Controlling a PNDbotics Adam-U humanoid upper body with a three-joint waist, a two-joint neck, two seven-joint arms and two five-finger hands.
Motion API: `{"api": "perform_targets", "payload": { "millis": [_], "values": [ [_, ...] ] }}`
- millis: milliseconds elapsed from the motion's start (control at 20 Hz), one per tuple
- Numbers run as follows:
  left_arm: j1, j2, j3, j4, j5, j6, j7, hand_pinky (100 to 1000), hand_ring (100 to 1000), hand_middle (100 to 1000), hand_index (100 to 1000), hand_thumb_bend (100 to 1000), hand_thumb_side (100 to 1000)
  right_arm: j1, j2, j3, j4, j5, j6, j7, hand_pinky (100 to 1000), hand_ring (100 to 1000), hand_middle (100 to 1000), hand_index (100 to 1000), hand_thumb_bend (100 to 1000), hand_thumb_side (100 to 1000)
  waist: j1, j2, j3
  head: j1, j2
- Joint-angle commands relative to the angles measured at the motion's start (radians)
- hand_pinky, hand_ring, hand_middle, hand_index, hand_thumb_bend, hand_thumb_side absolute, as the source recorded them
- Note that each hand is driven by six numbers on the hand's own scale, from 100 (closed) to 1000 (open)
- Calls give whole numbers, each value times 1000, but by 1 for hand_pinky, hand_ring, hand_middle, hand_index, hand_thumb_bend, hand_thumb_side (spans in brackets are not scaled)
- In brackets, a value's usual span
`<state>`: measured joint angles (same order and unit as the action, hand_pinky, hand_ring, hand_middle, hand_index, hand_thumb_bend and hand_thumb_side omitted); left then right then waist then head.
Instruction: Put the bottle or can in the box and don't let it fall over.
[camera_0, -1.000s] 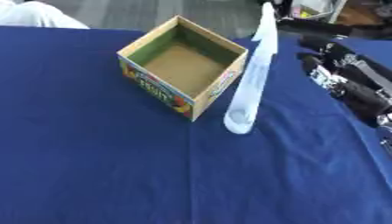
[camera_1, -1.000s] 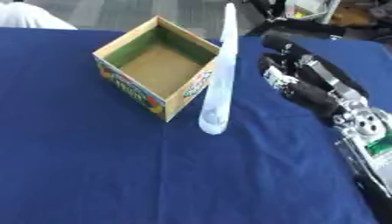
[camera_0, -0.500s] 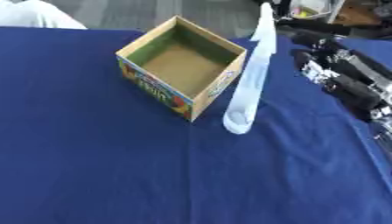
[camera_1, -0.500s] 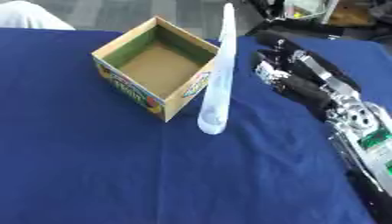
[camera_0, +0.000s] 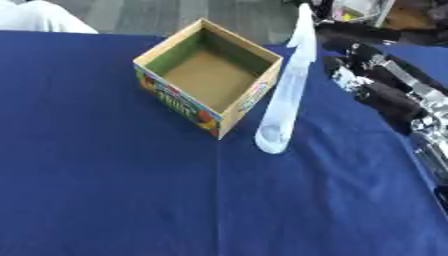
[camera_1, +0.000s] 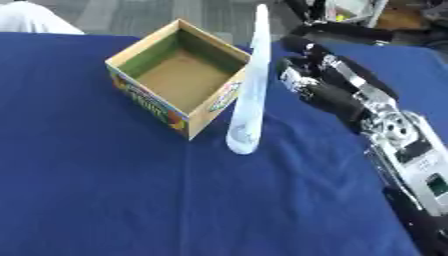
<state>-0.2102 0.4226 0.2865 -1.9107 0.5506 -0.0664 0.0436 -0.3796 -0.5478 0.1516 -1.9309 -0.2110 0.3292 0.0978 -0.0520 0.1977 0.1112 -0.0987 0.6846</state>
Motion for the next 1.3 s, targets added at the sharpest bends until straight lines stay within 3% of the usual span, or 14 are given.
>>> {"api": "perform_targets", "payload": {
  "millis": [50, 1300],
  "values": [
    [-14, 29, 0, -13, 2, 0, -2, 925, 1000, 1000, 820, 386, 635, -21, -6, 1, 9, 11, -3, 13, 1000, 1000, 1000, 1000, 100, 510, 5, -12, 2, 3, -12],
    [-24, 28, -3, -14, 3, 5, -8, 925, 1000, 1000, 821, 384, 637, -58, 14, 32, 42, 38, -8, 67, 1000, 1000, 1000, 1000, 100, 499, 3, -3, 8, 3, -17]
  ]
}}
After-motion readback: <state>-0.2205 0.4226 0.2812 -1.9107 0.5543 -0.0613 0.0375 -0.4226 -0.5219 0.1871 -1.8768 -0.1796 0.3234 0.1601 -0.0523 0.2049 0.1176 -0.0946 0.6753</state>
